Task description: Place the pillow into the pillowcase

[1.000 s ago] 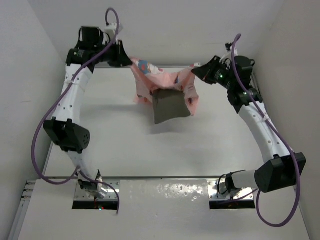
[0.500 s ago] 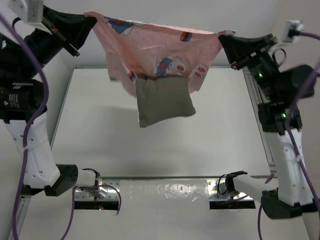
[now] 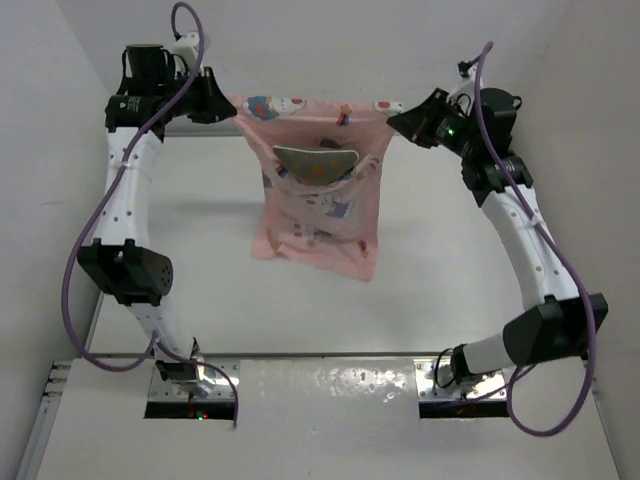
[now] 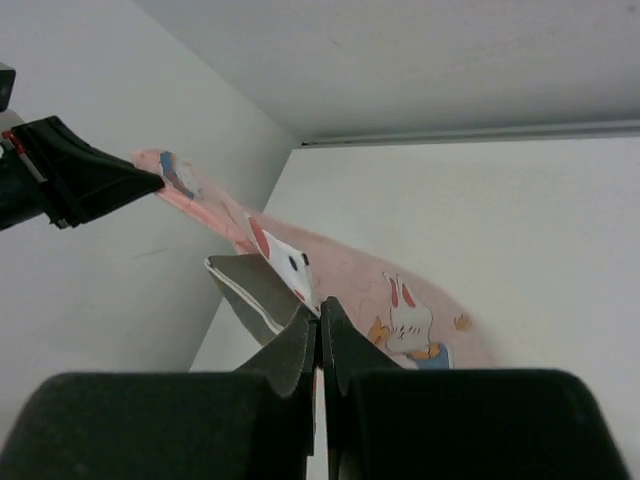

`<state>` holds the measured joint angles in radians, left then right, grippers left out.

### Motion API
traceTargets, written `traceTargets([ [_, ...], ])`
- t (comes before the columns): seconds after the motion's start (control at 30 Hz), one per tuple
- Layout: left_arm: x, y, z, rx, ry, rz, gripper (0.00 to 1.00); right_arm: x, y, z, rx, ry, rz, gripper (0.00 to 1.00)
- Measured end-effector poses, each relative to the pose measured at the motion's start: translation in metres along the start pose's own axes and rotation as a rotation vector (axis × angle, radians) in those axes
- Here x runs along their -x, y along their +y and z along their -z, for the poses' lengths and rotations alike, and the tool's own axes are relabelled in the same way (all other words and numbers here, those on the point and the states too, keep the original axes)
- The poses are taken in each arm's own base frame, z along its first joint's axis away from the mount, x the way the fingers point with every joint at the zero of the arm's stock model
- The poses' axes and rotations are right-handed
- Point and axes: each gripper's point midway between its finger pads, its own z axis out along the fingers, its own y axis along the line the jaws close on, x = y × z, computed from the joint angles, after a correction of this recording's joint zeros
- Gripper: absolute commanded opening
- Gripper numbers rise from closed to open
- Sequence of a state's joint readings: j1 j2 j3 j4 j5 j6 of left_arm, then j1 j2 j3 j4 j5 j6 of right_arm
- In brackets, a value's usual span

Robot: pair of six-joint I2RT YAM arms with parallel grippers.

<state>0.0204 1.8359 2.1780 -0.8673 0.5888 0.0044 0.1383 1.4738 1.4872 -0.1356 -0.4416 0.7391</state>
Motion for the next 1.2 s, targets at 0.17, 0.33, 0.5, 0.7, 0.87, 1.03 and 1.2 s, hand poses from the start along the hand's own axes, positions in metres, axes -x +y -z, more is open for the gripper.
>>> traceTargets([
  [0.17, 0.047, -0.047, 0.056, -0.007, -0.176, -0.147, 0.00, 0.026, 0.044, 0.037, 0.072, -0.120, 0.053, 0.00],
  [0.33, 0.101, -0.085, 0.116, -0.023, -0.367, -0.271, 0.00, 0.057, 0.067, 0.051, 0.128, -0.220, 0.093, 0.00],
  [0.5, 0.101, -0.079, 0.112, -0.011, -0.374, -0.275, 0.00, 0.057, 0.066, 0.050, 0.128, -0.214, 0.082, 0.00],
  [0.7, 0.122, -0.073, 0.113, -0.036, -0.414, -0.267, 0.00, 0.064, 0.075, 0.055, 0.150, -0.223, 0.099, 0.00],
  [0.87, 0.120, -0.078, 0.121, -0.055, -0.433, -0.271, 0.00, 0.080, 0.085, 0.068, 0.175, -0.241, 0.140, 0.00],
  [1.03, 0.160, -0.056, 0.165, -0.021, -0.563, -0.257, 0.00, 0.113, 0.076, 0.075, 0.134, -0.323, 0.168, 0.00],
  [1.2, 0.178, -0.058, 0.194, -0.018, -0.667, -0.264, 0.00, 0.133, 0.105, 0.093, 0.222, -0.435, 0.164, 0.00],
])
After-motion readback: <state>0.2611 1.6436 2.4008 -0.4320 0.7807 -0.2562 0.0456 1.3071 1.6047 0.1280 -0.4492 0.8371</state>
